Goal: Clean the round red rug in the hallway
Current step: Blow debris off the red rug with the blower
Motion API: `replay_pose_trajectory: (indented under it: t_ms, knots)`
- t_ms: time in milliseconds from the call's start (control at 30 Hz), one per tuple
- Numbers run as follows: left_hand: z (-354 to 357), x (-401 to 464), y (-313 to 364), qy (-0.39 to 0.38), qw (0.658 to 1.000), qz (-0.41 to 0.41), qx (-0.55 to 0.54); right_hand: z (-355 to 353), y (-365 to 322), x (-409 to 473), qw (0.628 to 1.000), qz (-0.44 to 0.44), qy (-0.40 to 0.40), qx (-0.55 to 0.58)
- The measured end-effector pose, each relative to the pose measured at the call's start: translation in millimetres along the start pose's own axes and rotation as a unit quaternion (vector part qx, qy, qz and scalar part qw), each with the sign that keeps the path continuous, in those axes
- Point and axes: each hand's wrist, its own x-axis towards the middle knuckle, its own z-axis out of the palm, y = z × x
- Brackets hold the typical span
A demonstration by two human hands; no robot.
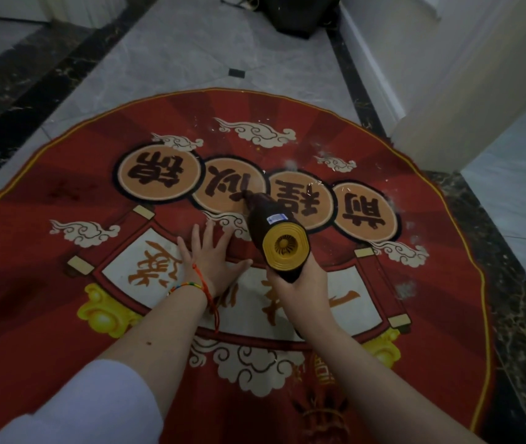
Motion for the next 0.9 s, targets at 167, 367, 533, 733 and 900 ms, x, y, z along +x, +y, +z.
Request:
replay_pose_trajectory:
  t_ms: [167, 367, 533, 733, 900]
  knots:
    - [-0.1, 1.2, 0.2, -0.009, 1.000, -0.005, -0.003, 2.6, -4.5, 7.8, 1.000, -0.005, 0.007, 0.007]
    - [0.8, 1.9, -0.4, -0.011, 1.000, -0.009, 0.009, 8.4, -12.9, 29.8, 1.000, -0.003, 0.011, -0.006]
    - [-1.2, -0.3, 0.3, -0.004, 1.000, -0.003, 0.002, 3.2, -3.7, 6.0, 1.000, 0.001, -0.014, -0.003]
    - [-1.7, 3.4, 5.0, -0.006, 1.000, -0.013, 0.009, 2.6, -2.6, 11.2, 1.000, -0.006, -0.001, -0.010]
    - [-4.8, 5.6, 5.3, -0.025, 1.000, 0.001, 0.005, 4.9, -6.3, 34.0, 0.999, 0.005, 0.038, 0.003]
